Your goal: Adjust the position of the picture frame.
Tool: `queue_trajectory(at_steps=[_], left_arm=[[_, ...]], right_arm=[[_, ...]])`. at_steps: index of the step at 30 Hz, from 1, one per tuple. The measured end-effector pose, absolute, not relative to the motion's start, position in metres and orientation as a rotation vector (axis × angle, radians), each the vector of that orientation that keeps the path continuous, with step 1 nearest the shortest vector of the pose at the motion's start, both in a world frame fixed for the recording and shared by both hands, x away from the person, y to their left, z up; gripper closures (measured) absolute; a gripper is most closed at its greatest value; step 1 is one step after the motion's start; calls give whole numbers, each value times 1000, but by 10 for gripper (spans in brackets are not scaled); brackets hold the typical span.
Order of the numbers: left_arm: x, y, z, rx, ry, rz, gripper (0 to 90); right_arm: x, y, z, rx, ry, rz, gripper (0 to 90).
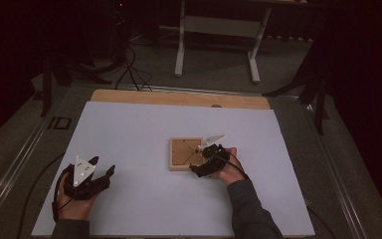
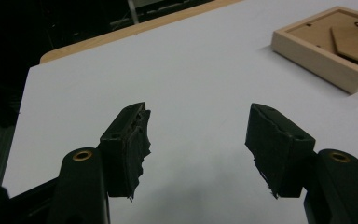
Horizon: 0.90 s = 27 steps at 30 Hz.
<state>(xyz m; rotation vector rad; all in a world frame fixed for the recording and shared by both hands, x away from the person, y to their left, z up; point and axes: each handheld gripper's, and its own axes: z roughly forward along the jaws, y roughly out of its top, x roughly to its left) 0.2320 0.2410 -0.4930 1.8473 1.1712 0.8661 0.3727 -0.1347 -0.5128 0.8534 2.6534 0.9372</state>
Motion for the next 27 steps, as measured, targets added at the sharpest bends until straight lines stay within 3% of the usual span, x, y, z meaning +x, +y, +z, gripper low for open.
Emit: queue_trajectory(at_steps=[15, 20, 27], left_arm=[[233, 239, -493, 1852, 1164, 867, 386], [233, 240, -493, 1846, 1167, 862, 386], [233, 239, -493, 1851, 1160, 863, 384]], right_arm=[[369, -109, -514, 892, 2615, 952, 151], [363, -117, -508, 878, 2583, 1042, 256], [358, -128, -504, 895, 2493, 1110, 499]])
